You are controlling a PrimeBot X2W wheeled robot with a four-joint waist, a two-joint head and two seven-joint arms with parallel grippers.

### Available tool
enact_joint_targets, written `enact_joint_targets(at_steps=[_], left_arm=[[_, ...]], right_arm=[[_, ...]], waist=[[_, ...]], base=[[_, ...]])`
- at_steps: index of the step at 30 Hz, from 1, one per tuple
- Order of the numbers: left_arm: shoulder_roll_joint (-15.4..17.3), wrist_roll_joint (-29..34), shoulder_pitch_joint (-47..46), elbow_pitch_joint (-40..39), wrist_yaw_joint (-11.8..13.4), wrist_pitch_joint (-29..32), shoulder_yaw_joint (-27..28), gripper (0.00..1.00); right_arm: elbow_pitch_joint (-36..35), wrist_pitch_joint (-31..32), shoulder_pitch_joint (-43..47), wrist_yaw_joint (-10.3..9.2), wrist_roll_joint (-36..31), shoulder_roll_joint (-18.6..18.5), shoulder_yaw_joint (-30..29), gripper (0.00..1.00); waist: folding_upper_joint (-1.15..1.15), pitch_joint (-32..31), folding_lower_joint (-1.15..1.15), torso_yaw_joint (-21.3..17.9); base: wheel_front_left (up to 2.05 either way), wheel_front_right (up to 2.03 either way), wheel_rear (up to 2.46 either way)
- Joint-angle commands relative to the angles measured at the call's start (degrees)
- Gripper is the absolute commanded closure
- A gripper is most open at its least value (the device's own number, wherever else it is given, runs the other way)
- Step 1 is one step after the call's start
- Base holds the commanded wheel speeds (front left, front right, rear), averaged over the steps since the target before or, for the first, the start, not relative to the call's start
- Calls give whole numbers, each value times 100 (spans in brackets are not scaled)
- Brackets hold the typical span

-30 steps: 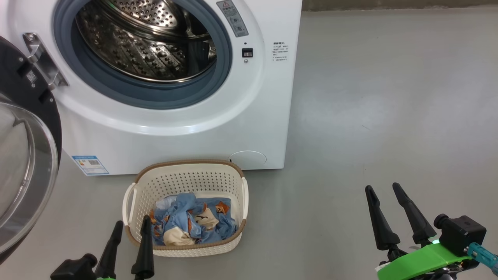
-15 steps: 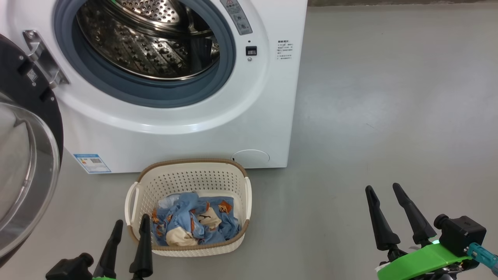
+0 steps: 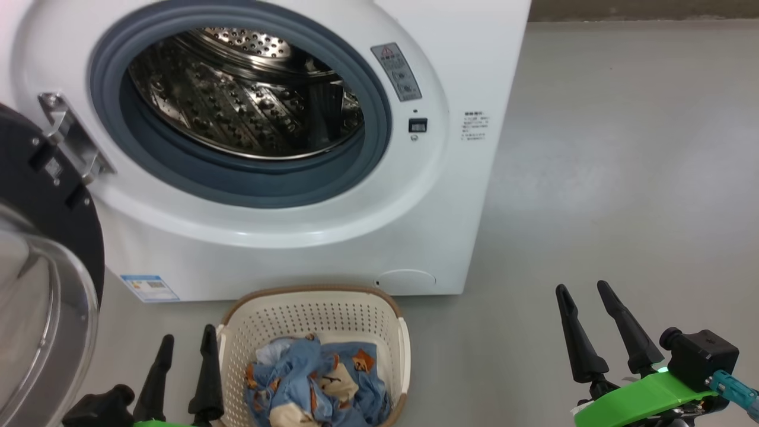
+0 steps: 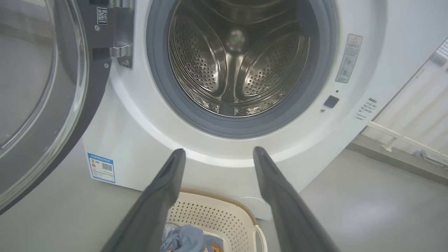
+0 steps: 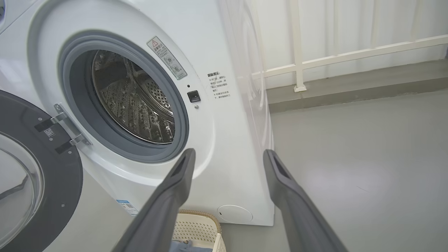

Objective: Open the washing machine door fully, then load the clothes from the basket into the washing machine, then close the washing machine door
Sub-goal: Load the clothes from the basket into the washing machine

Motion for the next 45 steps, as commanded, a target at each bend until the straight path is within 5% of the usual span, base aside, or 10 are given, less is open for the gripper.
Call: enact_joint_targets(at_steps=[1,20,45], left_arm=[[82,141,-255,-138,54,-72,179,0],[156,212,-235,-39,-115,-126,-62,0],[246,186,-262,214,-31,136,-269,0]], right_arm=[[-123,-47,-80,57,-12,-15,140,0],[-63,-75,-103,57,5,-15,145,0],[-108,-23,-126,57,-59,-15,193,0]], waist=[[0,4,0,4],[0,7,0,49],[0,213,0,10]], base=[[154,-178,24],[57,-59,2],[0,0,0]])
